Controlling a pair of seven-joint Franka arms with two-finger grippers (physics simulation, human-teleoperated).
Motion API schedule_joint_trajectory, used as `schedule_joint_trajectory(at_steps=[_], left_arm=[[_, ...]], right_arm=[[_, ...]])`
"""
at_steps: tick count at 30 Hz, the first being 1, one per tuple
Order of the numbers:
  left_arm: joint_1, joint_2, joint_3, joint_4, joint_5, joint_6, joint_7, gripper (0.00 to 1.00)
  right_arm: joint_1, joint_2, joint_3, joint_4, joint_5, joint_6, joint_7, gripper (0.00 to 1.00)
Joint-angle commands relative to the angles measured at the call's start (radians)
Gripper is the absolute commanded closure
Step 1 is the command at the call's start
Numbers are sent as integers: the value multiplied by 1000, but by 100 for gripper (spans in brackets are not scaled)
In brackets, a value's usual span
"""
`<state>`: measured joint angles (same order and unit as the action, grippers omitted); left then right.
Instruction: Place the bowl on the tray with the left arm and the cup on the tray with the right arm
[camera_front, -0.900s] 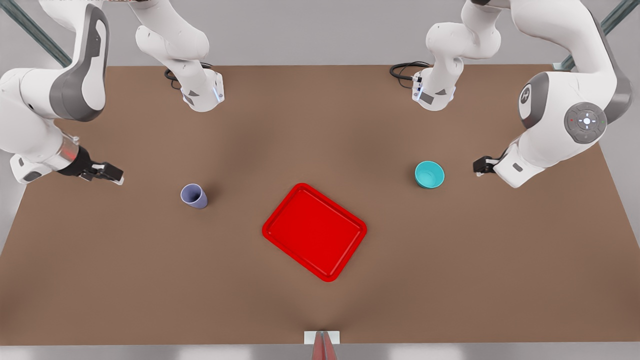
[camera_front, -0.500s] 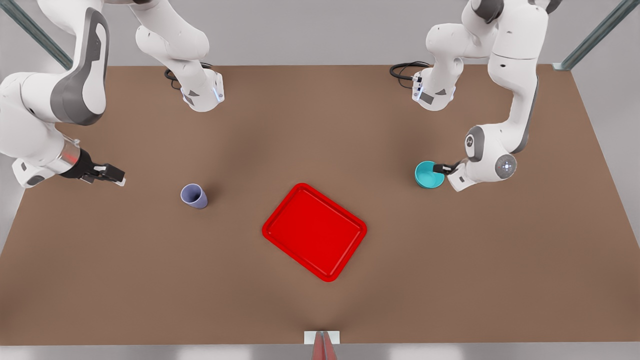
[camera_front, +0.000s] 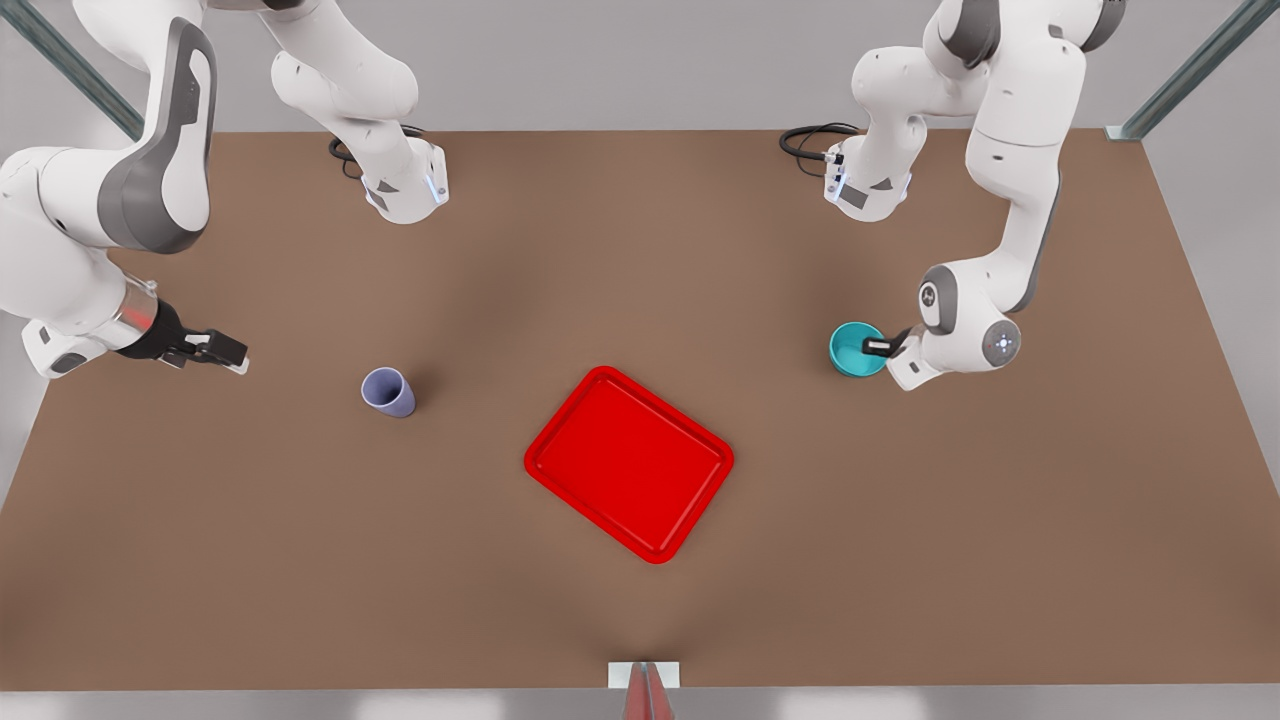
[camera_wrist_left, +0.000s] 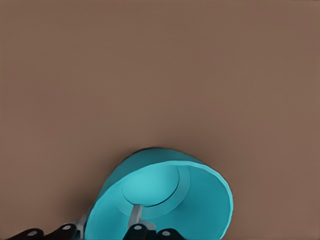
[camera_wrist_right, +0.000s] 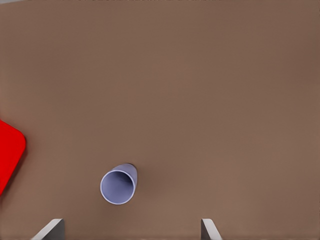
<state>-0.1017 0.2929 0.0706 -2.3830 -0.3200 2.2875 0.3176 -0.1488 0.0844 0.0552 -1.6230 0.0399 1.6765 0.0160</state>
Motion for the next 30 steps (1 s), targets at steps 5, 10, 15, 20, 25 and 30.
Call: schedule_joint_trajectory(at_steps=[5, 10, 15, 20, 25, 30], left_arm=[[-1, 3, 0, 8, -27, 1, -6, 79], [-1, 3, 0, 34, -122, -23, -41, 79], [-48, -29, -5, 267, -205, -203, -199, 79], [-323, 218, -9, 706, -119, -209, -821, 79], [-431, 502, -9, 1064, -125, -192, -1061, 79], [-466, 571, -9, 1067, -123, -177, -1089, 62]], right_arm=[[0, 6, 0, 5, 0, -1, 1, 0], [-2, 6, -1, 6, 0, -1, -1, 0], [0, 6, -1, 5, 0, 0, -1, 0], [0, 6, -1, 6, -2, 0, -1, 0], [0, 6, -1, 5, -2, -1, -1, 0], [-2, 23, -1, 26, 0, -1, -1, 0]])
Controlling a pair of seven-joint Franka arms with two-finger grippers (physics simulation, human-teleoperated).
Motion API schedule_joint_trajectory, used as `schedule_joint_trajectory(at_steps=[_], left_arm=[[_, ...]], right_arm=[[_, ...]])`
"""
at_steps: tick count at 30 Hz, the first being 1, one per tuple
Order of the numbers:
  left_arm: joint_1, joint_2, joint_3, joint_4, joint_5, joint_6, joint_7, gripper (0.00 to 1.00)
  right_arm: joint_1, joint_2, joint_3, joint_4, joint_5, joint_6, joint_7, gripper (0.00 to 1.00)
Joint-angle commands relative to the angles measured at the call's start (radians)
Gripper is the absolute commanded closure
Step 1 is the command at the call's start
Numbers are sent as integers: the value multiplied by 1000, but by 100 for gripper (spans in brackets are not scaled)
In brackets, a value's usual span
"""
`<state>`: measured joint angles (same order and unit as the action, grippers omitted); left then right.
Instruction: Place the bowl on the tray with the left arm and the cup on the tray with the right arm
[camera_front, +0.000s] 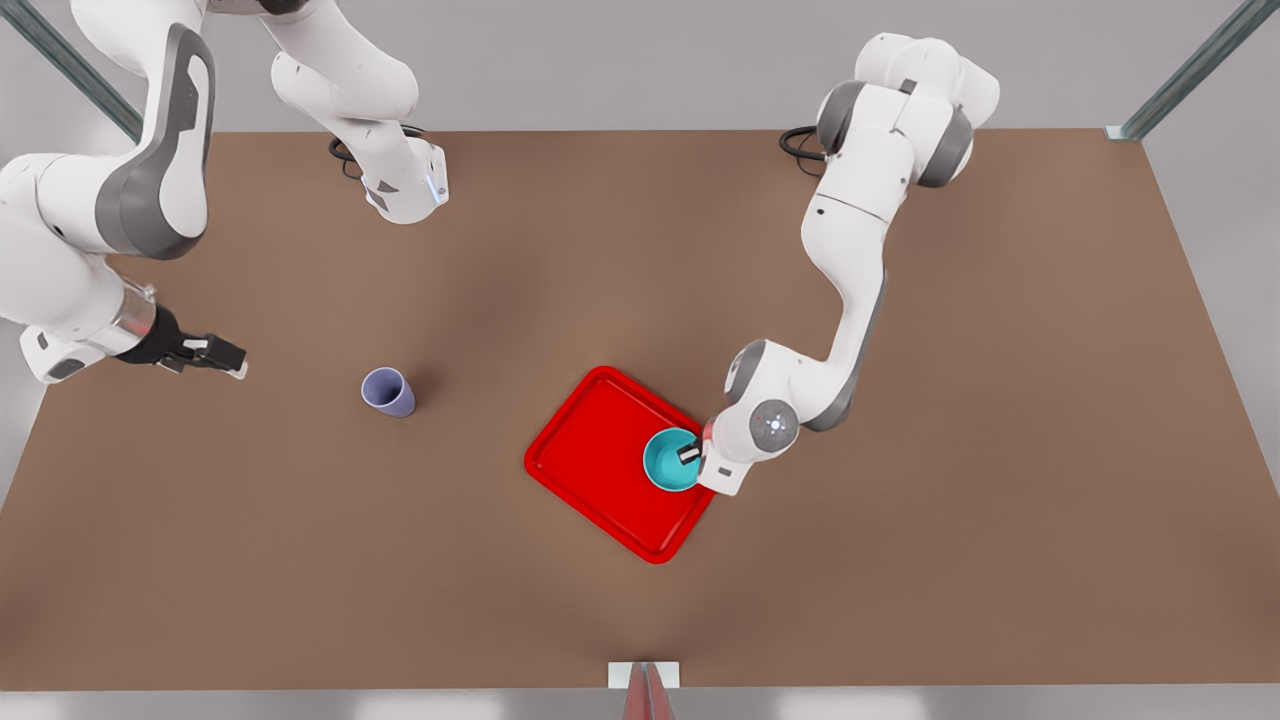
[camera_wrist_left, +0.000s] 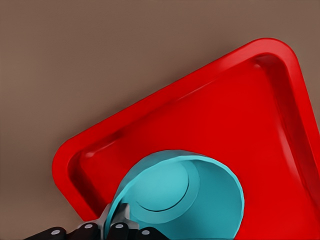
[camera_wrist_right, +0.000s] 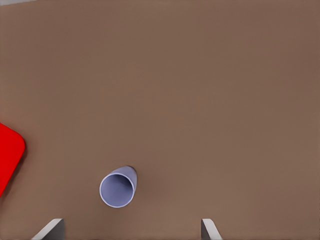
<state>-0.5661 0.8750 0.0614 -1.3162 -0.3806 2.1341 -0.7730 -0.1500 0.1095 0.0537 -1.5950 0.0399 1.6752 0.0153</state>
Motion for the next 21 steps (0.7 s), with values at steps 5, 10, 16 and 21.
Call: schedule_joint_trajectory(at_steps=[5, 10, 16, 21], left_arm=[[21, 4, -8, 0, -63, 9, 4, 0], [52, -148, 26, 2, 90, -184, 23, 0], [187, -534, 140, -27, 315, -692, 722, 0], [287, -662, 9, -202, 428, -631, 750, 0]], right_arm=[[3, 2, 0, 3, -2, 0, 2, 0], [6, 1, 2, 4, -3, -9, 3, 0], [44, 164, 37, 107, -2, -198, -29, 0], [66, -51, 40, -319, -3, 146, 0, 0]])
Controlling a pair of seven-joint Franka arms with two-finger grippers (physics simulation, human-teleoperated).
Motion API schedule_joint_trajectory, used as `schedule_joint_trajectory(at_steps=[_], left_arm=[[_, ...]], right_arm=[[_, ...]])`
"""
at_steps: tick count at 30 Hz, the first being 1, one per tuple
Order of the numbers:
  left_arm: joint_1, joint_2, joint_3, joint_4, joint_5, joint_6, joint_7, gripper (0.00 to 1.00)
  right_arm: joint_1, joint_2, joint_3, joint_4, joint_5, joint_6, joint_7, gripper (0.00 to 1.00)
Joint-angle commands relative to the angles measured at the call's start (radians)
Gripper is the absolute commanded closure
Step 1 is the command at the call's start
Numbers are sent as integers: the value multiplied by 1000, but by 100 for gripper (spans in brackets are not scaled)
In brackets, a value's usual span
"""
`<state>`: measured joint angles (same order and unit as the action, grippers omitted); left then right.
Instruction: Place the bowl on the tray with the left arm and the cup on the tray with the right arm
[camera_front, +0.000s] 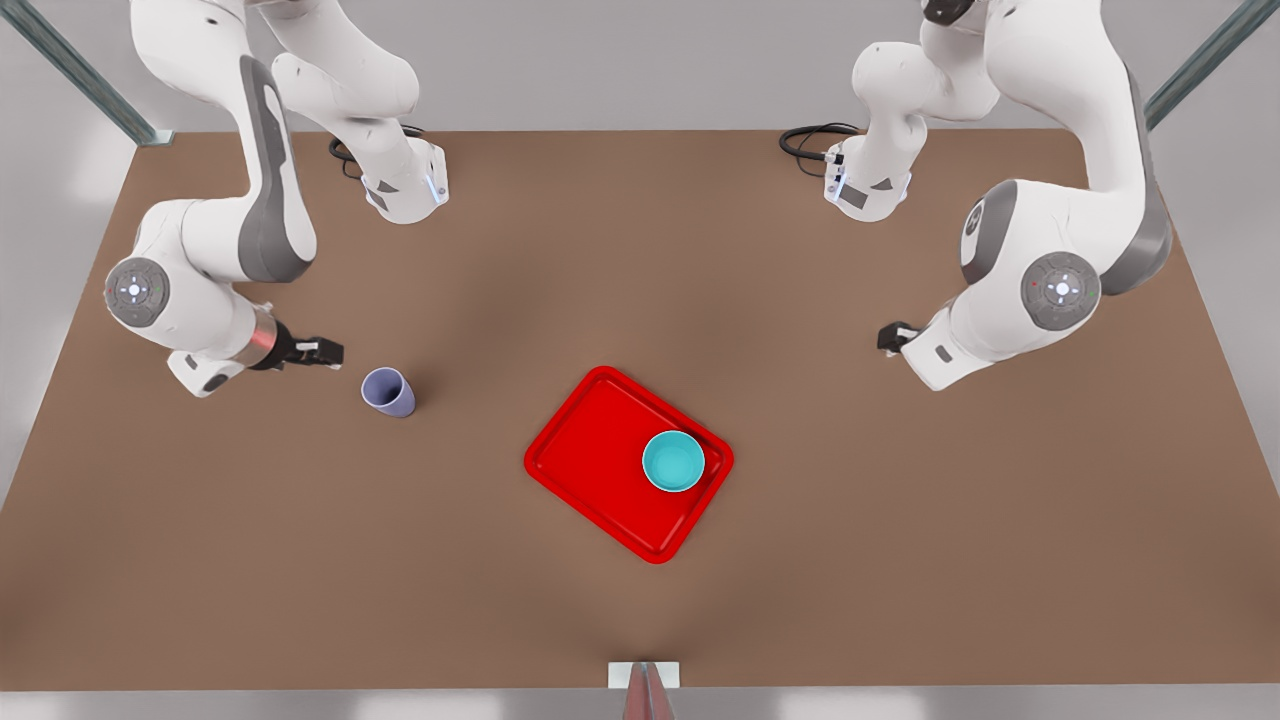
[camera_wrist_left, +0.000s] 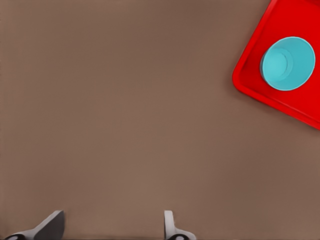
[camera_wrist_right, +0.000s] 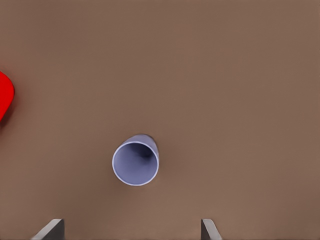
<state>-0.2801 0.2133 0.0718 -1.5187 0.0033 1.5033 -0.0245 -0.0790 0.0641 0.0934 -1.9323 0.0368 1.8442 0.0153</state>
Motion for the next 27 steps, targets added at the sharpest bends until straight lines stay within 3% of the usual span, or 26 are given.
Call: schedule_joint_trajectory(at_steps=[1, 7, 13, 27], left_arm=[[1, 0, 2, 0, 44, 0, -2, 0], [1, -2, 0, 2, 35, -12, -9, 0], [1, 2, 0, 2, 35, -26, -6, 0], [1, 0, 0, 2, 35, -32, -6, 0]], right_arm=[[-7, 0, 0, -14, 0, 22, 0, 0], [36, 86, 12, -96, 3, 196, 8, 0], [48, 100, 12, -188, 71, 227, 8, 0], [31, 183, -11, -218, 61, 294, 3, 0]])
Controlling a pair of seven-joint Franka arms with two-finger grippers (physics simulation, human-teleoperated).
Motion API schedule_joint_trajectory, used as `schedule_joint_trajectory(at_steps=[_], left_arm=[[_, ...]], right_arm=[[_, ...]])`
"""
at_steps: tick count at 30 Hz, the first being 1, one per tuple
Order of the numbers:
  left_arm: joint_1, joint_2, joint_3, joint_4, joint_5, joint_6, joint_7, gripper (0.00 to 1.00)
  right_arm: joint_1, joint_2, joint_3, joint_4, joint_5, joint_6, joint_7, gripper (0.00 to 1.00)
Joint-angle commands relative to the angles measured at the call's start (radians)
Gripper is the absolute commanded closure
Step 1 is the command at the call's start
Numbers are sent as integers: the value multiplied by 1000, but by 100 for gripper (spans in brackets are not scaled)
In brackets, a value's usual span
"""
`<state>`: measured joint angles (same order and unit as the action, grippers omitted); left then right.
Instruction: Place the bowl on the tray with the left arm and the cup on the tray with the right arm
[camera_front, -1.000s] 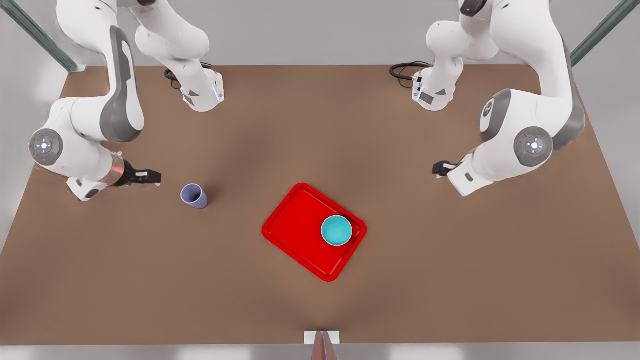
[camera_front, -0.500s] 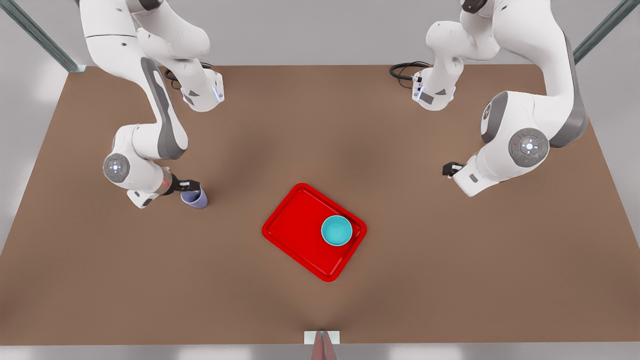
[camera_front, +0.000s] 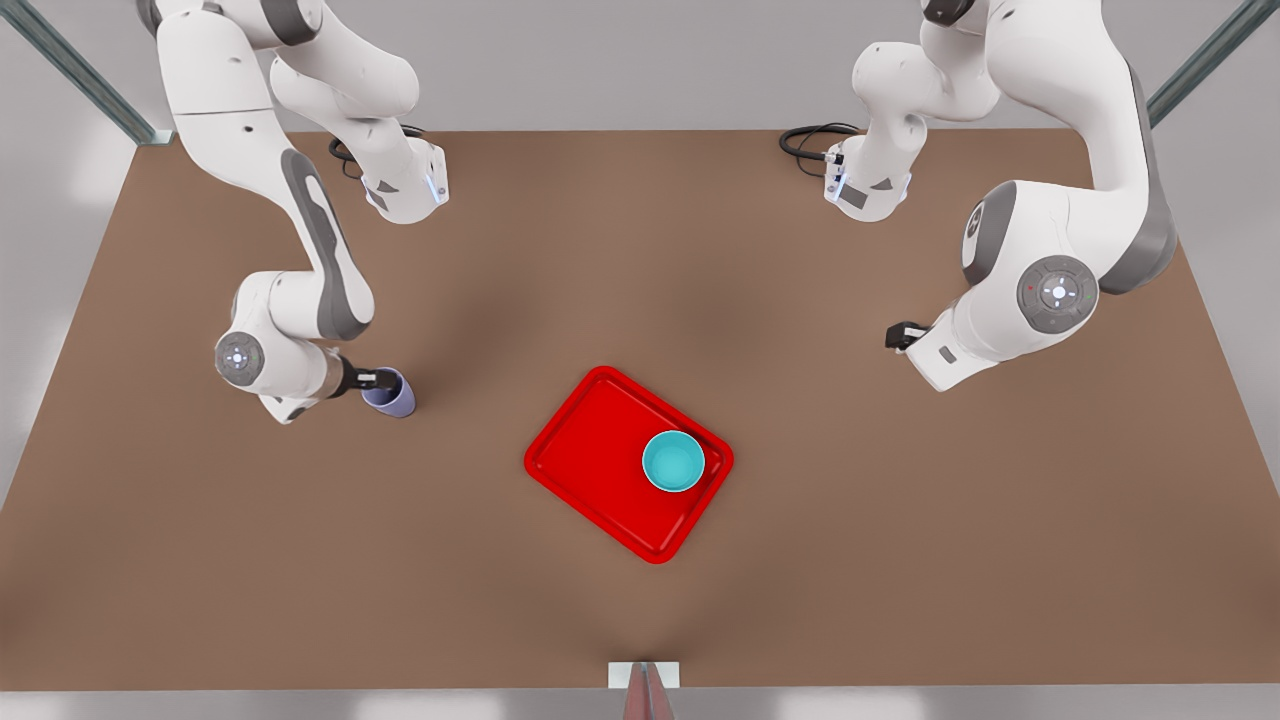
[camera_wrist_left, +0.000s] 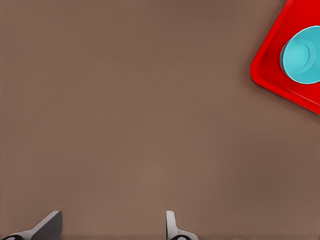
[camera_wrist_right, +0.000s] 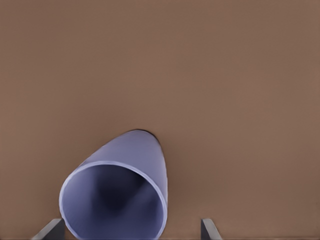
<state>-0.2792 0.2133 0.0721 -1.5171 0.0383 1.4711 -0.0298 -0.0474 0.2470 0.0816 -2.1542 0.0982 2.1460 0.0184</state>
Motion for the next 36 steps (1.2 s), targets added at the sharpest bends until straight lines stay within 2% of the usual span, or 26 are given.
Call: schedule_joint_trajectory(at_steps=[1, 4, 7, 9, 10, 12, 27, 31, 36], left_arm=[[0, 0, 0, 0, 0, 0, 1, 0], [0, 1, 0, 0, 0, 0, 2, 0], [0, 3, 0, 0, 0, 0, 2, 0], [0, 5, 0, 0, 0, 0, 1, 0], [0, 5, -2, 0, 0, 0, 1, 0], [0, 3, -2, 0, 0, 0, 2, 0], [0, 3, 0, 0, 0, -2, 5, 0], [0, 3, 0, 0, 2, -2, 4, 0], [0, 1, 2, 0, 2, 0, 4, 0]], right_arm=[[-2, 0, 0, -6, 0, 5, -2, 0], [-18, 3, 0, -24, -2, 35, -11, 2], [-17, 29, 0, -24, -21, 38, -11, 21], [-6, 41, 0, -24, -40, 37, -11, 43], [-2, 48, 1, -23, -41, 38, -11, 46], [-2, 55, 3, -18, -41, 40, -8, 79], [-9, 69, 1, -6, -41, 58, -32, 79], [-2, 72, 10, 151, -40, -86, -11, 79], [49, 92, 44, 241, -31, -77, 84, 79]])
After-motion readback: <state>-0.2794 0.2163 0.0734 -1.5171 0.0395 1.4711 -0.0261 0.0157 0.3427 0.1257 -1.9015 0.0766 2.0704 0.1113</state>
